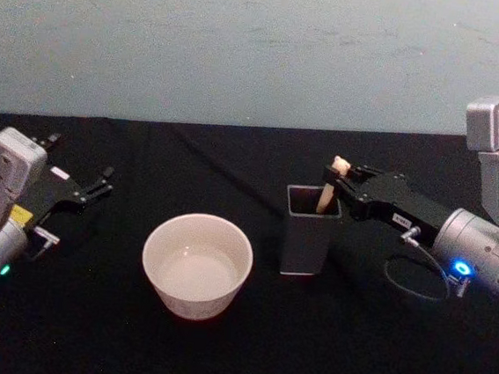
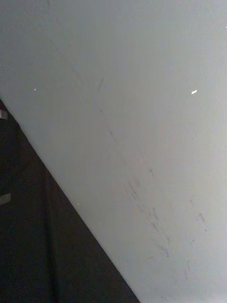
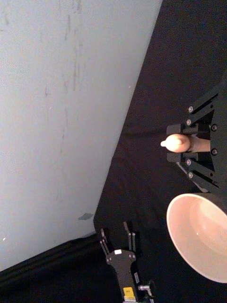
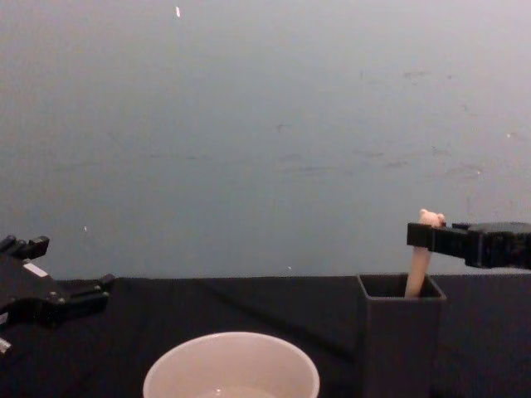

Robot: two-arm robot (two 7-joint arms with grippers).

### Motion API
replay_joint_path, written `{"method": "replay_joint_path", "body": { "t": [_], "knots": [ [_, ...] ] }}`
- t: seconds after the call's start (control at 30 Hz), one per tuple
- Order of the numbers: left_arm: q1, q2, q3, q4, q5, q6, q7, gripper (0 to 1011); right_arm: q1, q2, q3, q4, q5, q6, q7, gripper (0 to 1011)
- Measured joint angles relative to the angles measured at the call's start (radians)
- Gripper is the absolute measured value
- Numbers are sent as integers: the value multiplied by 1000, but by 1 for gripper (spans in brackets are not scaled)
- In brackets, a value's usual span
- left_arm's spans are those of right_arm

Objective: Pick up the stirring spoon with one hand, stir inside the cup, then place it back in its original position.

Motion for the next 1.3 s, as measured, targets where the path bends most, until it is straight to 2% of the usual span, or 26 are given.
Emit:
{"method": "replay_joint_path", "body": {
  "t": [0.8,1.3],
  "knots": [
    [0,0,0,0,0,0,0,1001,5,-16,1,25,-18,33,-12,214],
    [0,0,0,0,0,0,0,1001,5,-15,1,25,-18,32,-11,214]
  ]
}}
